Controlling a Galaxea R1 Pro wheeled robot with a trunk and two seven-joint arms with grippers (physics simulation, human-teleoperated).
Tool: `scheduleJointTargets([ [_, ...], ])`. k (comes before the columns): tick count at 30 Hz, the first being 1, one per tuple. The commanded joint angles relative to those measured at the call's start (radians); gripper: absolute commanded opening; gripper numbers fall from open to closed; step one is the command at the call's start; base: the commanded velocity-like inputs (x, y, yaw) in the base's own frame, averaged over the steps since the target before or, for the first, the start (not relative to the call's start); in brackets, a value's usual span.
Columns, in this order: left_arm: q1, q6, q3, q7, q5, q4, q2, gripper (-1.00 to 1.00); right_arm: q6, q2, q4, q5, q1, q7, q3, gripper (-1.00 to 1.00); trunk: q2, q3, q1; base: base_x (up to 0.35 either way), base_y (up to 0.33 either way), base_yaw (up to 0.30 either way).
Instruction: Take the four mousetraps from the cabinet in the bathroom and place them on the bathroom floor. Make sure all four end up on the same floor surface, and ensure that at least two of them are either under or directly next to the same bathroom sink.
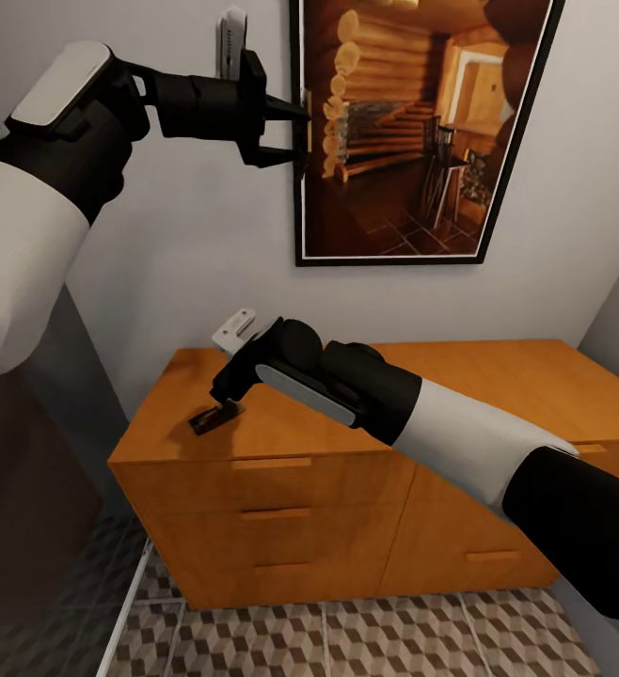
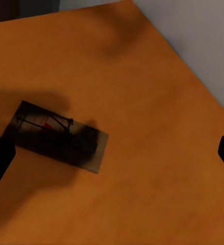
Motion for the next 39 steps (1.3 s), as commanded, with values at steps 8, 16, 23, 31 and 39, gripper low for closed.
scheduleJointTargets([
  [8, -0.001, 0.0, -0.006, 0.005, 0.006, 0.0, -0.016, -1.0, 0.003, 0.0, -0.001, -0.01, -0.001, -0.012, 0.002, 1.0, -0.001, -0.003, 0.0, 0.0, 0.0, 0.205],
  [16, -0.001, -0.003, -0.007, 0.005, 0.005, 0.002, -0.017, -1.0, 0.002, 0.0, -0.007, -0.01, -0.001, -0.011, 0.004, 1.0, -0.001, -0.006, 0.0, 0.0, -0.002, 0.28],
  [23, 0.003, -0.004, -0.007, 0.005, 0.006, 0.001, -0.021, -1.0, 0.001, 0.001, -0.034, -0.01, -0.001, -0.01, 0.048, 1.0, -0.001, -0.006, 0.0, 0.0, -0.033, 0.134],
  [31, 0.005, -0.004, -0.007, 0.005, 0.005, -0.001, -0.032, -1.0, 0.001, 0.002, -0.039, -0.01, -0.001, -0.01, 0.061, 1.0, -0.001, -0.006, 0.0, 0.0, -0.123, 0.01],
  [39, 0.005, -0.008, -0.007, 0.005, 0.005, 0.001, -0.046, -1.0, 0.001, 0.002, -0.039, -0.01, -0.001, -0.01, 0.062, 1.0, -0.001, -0.006, 0.0, 0.0, -0.281, 0.001],
])
